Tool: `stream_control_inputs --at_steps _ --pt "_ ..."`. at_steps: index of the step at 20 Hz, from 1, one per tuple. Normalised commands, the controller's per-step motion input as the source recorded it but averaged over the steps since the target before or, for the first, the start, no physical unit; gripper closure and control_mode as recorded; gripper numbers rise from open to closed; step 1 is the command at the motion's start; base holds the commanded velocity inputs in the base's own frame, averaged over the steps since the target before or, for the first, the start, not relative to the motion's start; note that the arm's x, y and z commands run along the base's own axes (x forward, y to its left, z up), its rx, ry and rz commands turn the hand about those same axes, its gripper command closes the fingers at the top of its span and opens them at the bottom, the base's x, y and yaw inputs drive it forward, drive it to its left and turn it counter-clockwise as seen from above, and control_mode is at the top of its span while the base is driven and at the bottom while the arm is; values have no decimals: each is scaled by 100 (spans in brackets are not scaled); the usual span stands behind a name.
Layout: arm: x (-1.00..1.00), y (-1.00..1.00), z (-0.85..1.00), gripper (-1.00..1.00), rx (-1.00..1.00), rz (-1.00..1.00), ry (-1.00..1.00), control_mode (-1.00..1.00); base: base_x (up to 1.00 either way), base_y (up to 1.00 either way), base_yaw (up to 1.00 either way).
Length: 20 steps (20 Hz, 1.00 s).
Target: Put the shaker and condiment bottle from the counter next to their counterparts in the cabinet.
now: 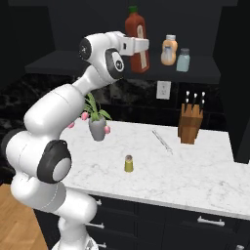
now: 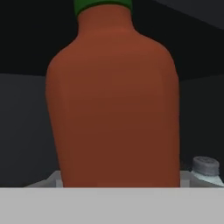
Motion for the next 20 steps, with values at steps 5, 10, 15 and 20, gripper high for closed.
stream_control_inputs --at_steps 5,10,15,20 --pt "8 -18 12 100 15 0 23 -100 0 0 0" --pt "22 -25 2 100 13 0 21 -100 0 0 0" --pt "50 -37 -30 100 9 2 10 -100 0 0 0" --pt "44 -23 -33 100 1 5 0 -100 0 0 0"
